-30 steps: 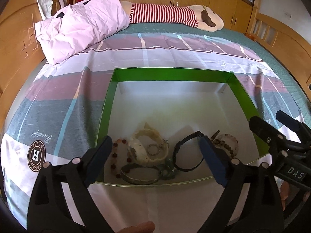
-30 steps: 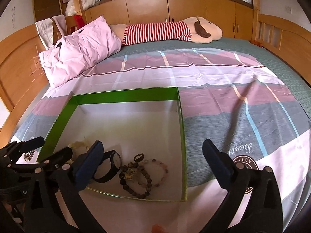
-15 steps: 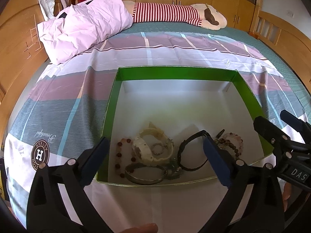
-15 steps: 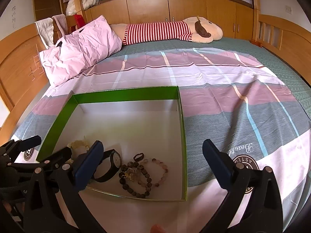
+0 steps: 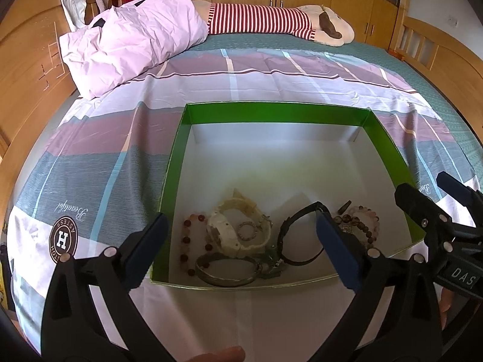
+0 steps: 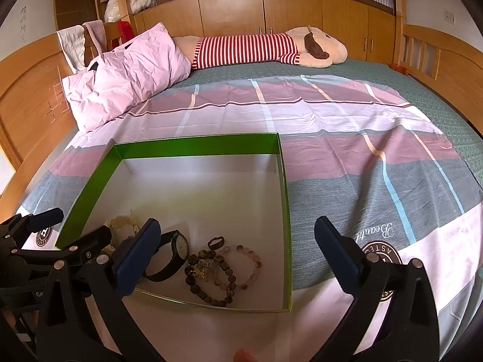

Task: Organize jewelry

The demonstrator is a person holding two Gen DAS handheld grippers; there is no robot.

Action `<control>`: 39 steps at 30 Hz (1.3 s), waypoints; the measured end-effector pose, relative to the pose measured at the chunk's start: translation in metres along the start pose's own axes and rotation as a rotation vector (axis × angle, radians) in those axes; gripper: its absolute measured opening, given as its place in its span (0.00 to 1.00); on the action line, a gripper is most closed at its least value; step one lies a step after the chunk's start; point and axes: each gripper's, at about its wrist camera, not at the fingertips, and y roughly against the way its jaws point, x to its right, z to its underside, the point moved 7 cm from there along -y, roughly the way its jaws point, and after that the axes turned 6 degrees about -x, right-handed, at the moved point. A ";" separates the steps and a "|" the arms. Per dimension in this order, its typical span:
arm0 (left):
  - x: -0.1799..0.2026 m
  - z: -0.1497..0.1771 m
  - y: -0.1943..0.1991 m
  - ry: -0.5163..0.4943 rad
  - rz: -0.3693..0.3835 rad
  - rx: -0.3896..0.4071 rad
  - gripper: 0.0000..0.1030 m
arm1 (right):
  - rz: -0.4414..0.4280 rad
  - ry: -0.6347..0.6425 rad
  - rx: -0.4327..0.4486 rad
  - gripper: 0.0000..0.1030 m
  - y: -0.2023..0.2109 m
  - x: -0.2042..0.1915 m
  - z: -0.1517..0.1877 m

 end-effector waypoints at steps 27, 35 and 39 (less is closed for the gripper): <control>-0.001 0.001 -0.002 -0.001 0.000 -0.004 0.97 | 0.001 0.002 -0.001 0.99 0.000 -0.001 0.000; -0.002 0.002 -0.003 -0.001 0.000 -0.005 0.97 | 0.001 0.003 -0.002 0.99 0.000 -0.002 0.000; -0.002 0.002 -0.003 0.000 0.001 -0.006 0.97 | 0.001 0.003 -0.002 0.99 -0.001 -0.001 0.000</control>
